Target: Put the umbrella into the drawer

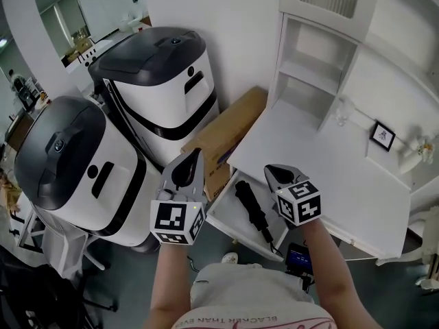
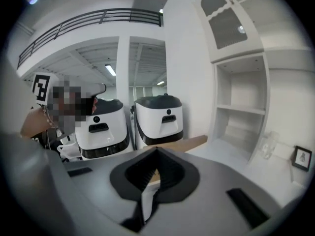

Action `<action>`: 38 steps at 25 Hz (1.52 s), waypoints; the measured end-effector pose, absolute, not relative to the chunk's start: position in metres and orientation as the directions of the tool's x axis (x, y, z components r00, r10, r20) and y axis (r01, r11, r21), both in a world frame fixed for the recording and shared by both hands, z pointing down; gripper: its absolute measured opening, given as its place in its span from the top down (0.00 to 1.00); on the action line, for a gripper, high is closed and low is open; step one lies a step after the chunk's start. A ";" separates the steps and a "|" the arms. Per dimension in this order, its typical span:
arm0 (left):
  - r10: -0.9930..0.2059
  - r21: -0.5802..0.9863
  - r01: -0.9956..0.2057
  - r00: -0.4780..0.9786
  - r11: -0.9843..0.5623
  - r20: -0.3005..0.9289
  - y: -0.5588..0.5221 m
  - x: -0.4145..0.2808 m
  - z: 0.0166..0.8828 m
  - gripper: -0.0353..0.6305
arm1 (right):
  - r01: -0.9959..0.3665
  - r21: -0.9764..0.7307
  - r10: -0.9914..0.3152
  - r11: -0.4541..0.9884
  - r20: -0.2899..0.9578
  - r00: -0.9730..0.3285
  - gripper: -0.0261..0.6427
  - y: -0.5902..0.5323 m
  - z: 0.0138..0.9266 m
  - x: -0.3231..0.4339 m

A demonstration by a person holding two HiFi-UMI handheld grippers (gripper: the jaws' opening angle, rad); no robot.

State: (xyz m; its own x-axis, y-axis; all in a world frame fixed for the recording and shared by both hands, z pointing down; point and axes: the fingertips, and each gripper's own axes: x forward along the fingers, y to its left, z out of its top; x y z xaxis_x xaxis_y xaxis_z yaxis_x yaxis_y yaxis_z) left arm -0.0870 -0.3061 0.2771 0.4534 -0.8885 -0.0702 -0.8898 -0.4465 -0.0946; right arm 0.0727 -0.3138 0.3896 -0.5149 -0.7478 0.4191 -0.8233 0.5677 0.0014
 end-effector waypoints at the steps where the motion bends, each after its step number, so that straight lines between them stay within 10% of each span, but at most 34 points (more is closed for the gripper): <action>1: -0.886 -0.094 -0.888 0.457 -0.449 -0.080 -0.305 -0.086 0.274 0.94 | -0.829 0.006 -0.763 0.560 0.395 -0.512 0.95 -0.313 0.380 0.075; 22: -0.834 -0.176 -0.866 0.499 -0.468 -0.236 -0.293 -0.073 0.197 0.94 | -0.949 0.083 -0.943 0.304 -0.112 -0.312 0.95 -0.254 0.187 0.146; 38: -0.812 -0.092 -0.858 0.508 -0.505 -0.286 -0.289 -0.068 0.174 0.94 | -0.948 0.222 -0.954 0.229 -0.144 -0.264 0.95 -0.236 0.165 0.155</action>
